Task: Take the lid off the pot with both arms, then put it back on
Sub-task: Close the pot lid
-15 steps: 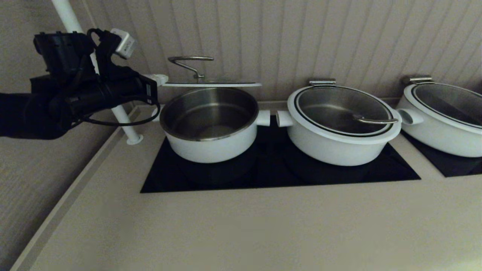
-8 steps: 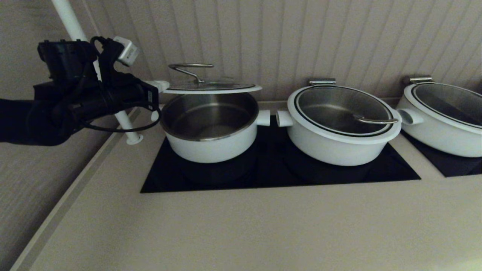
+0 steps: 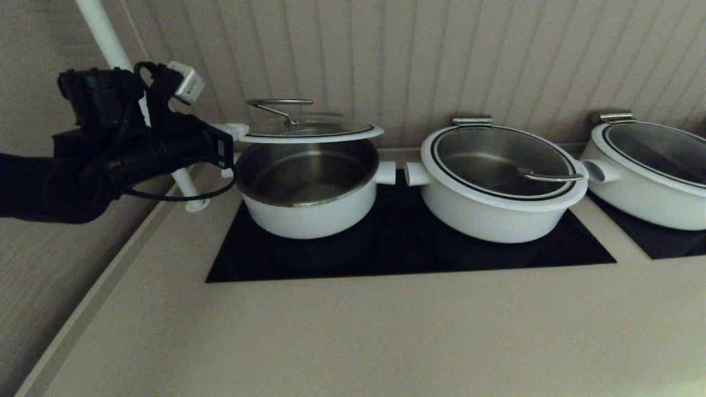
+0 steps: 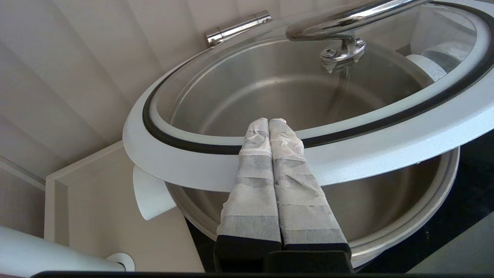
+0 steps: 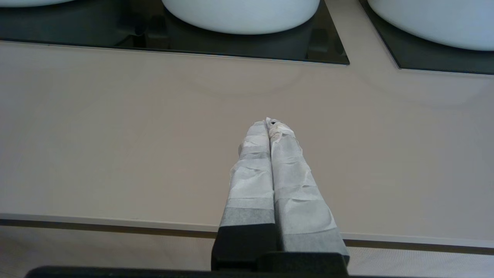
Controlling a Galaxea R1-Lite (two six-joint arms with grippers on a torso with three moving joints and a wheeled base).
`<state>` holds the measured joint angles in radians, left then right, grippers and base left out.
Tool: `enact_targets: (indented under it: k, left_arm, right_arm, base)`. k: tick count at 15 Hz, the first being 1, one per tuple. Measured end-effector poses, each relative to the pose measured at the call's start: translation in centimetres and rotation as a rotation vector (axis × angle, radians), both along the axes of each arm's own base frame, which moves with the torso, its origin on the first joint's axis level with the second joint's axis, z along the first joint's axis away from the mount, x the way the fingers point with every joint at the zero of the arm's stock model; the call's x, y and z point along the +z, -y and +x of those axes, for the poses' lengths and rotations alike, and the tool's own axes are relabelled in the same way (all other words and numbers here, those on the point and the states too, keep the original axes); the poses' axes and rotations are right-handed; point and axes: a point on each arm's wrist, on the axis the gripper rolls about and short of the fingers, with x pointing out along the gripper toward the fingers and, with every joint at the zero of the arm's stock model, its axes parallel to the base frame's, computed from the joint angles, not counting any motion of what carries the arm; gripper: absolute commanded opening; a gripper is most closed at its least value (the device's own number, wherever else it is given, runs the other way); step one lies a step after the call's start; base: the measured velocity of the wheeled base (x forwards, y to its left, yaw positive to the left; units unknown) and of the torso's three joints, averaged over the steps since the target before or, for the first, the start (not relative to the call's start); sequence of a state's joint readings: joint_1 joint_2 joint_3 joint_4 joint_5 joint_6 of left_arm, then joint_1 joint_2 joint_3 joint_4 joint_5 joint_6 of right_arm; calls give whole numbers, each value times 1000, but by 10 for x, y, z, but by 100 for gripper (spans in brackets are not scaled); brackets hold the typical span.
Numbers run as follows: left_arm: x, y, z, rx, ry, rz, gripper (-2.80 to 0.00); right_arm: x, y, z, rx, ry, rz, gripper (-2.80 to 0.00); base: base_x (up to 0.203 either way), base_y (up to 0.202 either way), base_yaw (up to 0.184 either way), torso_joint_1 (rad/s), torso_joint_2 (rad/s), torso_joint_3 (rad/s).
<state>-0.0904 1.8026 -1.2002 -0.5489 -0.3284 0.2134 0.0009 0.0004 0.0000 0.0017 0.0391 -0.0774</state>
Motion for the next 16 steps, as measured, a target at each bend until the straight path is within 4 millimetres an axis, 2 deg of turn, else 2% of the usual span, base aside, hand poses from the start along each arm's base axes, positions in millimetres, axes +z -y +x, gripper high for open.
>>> enact_targets:
  k: [16]
  left_arm:
    - [-5, 0, -2, 1, -16, 2, -280]
  right_arm:
    - [0, 0, 0, 0, 0, 0, -280]
  base:
    - [0, 0, 0, 0, 0, 0]
